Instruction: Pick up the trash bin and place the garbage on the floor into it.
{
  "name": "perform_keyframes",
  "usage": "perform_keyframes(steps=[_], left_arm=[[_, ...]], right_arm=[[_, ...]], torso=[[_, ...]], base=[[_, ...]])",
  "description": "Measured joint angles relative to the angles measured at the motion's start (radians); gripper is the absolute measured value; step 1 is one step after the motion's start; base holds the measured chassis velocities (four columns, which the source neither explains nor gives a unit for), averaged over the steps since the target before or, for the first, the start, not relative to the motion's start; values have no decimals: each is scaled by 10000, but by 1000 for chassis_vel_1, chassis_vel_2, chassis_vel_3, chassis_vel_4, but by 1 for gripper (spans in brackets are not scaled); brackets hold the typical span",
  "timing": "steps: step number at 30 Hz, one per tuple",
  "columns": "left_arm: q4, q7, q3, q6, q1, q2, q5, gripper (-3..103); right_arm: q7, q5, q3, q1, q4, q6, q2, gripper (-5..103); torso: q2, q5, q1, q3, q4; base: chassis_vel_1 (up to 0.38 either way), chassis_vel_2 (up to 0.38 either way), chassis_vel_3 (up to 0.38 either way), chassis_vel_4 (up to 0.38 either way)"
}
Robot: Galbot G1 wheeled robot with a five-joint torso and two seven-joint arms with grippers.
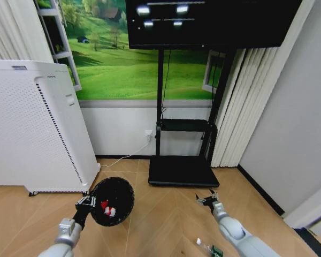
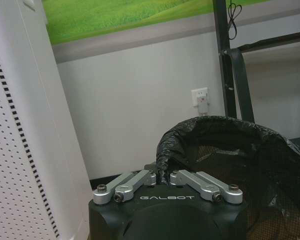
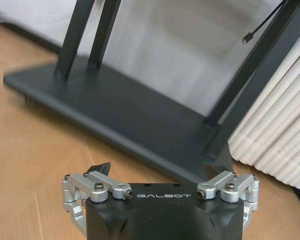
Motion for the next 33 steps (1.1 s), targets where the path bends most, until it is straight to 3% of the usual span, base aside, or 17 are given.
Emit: perform_keyframes(steps=[1,4,8,11,17,26,33], left_arm=[[0,0,0,0,0,0,0,6],[284,-9,396,-3,-342,-15,42,6],[563,-9,627,-3,-653,33,-6,6],[726,-8,697,-19,-827,52,-88,6],[885,15,684,-109,-897,71,-187,6],[800,24,655,-113,-822,94,-132,6],[823,21,815,-16,-912,59,-22,6]], right_arm=[[0,0,0,0,0,0,0,100],[-93,-234,-89,-717,23,171,-988,100],[-116,-361,-90,-1697,477,181,-1735,100],[-116,-610,-83,-2255,703,223,-2041,100],[-229,-1167,-214,-2998,808,583,-2055,100],[-756,-1835,-1041,-2753,-88,1500,-1647,100],[-927,-2052,-1051,-3004,-244,1766,-1648,100]], torso=[[0,0,0,0,0],[0,3,0,0,-4],[0,1,0,0,-6],[0,-2,-1,0,-6],[0,-1,-1,0,-1],[0,1,-1,0,-1],[0,2,-1,0,-3]], base=[[0,0,0,0],[0,0,0,0],[0,0,0,0],[0,0,0,0],[0,0,0,0],[0,0,0,0],[0,0,0,0]])
